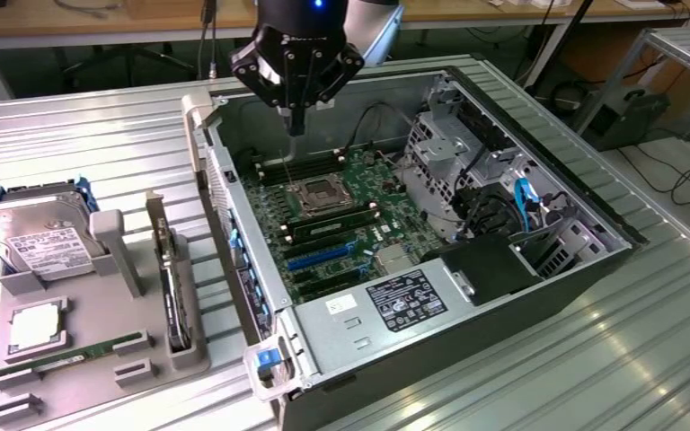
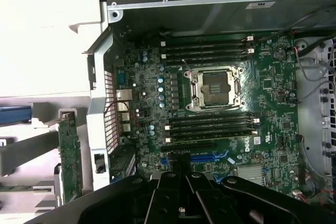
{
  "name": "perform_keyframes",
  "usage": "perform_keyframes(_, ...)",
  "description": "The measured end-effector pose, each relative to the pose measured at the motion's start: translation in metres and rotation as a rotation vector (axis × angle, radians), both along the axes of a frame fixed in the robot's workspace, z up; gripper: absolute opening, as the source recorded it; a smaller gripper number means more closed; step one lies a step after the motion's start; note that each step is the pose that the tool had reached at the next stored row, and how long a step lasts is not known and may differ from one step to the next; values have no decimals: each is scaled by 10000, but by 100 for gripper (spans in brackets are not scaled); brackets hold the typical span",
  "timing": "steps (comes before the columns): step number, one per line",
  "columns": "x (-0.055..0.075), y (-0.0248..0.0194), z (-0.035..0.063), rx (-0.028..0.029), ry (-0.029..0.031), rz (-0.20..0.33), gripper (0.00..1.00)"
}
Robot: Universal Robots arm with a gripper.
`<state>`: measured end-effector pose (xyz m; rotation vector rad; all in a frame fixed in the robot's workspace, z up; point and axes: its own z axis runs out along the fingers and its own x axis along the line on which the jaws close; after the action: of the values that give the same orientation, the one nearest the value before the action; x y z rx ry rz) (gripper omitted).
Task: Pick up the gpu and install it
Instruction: 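Reach for the gpu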
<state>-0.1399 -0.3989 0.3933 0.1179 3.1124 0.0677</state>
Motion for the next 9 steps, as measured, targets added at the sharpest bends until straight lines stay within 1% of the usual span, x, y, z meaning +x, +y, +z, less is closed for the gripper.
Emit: perform_keyframes(9, -20, 0, 0, -1, 0, -1, 11)
